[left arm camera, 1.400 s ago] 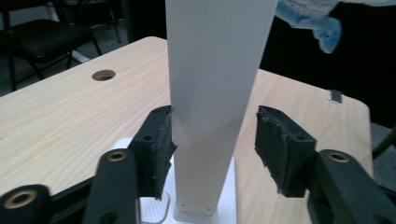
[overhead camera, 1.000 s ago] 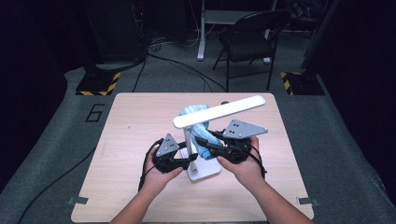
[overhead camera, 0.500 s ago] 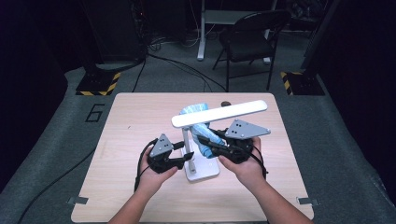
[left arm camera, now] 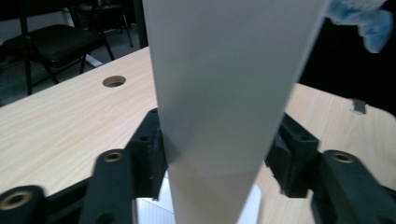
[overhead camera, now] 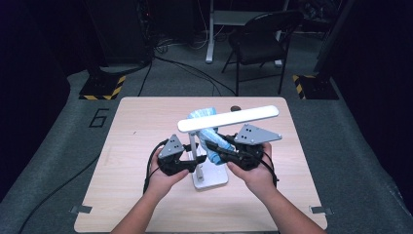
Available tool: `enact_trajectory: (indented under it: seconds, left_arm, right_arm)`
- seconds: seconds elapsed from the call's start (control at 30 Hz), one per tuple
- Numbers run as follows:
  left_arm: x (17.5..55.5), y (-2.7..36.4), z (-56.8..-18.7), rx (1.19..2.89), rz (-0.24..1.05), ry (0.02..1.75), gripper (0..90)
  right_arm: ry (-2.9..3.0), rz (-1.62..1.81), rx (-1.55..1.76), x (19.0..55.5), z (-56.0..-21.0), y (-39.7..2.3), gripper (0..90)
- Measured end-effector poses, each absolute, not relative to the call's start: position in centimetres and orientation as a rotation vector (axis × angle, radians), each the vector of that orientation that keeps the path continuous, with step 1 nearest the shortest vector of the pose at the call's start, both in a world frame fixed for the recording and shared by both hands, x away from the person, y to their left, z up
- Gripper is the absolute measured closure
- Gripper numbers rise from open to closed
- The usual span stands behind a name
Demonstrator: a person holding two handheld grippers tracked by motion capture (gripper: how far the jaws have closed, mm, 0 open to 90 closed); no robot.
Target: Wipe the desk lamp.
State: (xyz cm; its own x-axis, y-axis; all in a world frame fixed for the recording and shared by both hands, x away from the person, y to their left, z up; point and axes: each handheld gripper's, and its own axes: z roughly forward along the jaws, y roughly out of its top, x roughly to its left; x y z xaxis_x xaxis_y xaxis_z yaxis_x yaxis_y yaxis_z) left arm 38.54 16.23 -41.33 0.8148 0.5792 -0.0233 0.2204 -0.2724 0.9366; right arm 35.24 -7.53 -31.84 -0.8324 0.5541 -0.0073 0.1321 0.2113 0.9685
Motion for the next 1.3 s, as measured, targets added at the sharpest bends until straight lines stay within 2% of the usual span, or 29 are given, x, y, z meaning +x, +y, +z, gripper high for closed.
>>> enact_trajectory:
  seconds: [0.03, 0.67, 1.3]
  left_arm:
    - [38.7, 16.3, -41.4, 1.849, 0.388, 0.595, 52.8]
    - [38.1, 17.4, -40.5, 1.956, 0.42, 0.556, 53.4]
    - [38.6, 19.2, -40.5, 1.964, 0.347, 0.512, 54.0]
  right_arm:
    - [2.136, 1.659, 0.631, 35.3, -31.9, -7.6, 67.7]
    - [2.127, 1.684, 0.634, 35.2, -32.0, -6.1, 67.8]
    - [2.144, 1.76, 0.587, 35.2, -32.3, -7.2, 68.4]
